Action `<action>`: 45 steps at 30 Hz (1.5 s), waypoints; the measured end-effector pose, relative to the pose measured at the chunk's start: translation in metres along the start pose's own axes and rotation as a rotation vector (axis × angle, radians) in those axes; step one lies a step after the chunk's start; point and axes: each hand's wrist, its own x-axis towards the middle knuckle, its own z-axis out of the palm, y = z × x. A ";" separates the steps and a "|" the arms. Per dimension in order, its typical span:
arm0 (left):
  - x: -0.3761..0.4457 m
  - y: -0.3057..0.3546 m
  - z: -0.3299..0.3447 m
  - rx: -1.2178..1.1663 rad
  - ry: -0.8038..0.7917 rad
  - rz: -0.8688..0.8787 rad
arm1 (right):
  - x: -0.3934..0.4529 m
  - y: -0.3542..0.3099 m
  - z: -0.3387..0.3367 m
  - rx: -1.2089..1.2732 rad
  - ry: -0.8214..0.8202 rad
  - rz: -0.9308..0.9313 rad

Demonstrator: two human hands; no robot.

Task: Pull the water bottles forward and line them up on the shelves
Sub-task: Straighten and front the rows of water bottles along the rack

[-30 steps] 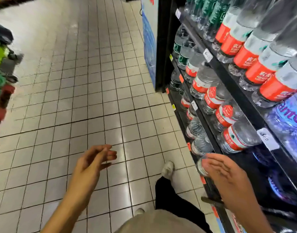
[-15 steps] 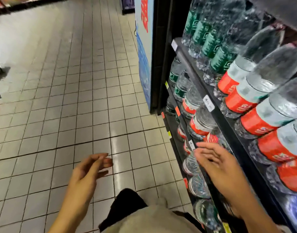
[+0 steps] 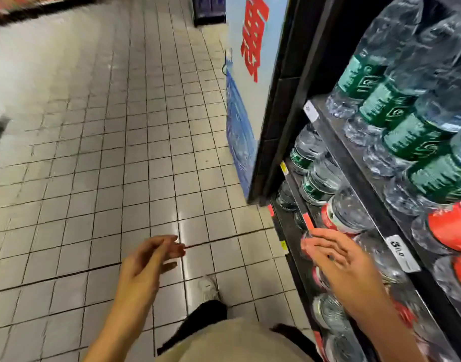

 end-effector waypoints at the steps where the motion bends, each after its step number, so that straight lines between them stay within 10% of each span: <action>1: 0.019 0.011 -0.003 0.012 -0.021 0.012 | 0.011 -0.003 0.007 0.006 0.024 0.013; 30: 0.312 0.214 0.282 0.114 -0.944 0.343 | 0.178 -0.095 -0.035 0.047 0.750 -0.013; 45: 0.378 0.291 0.424 0.349 -0.836 1.376 | 0.285 -0.165 -0.057 -0.600 1.307 -0.064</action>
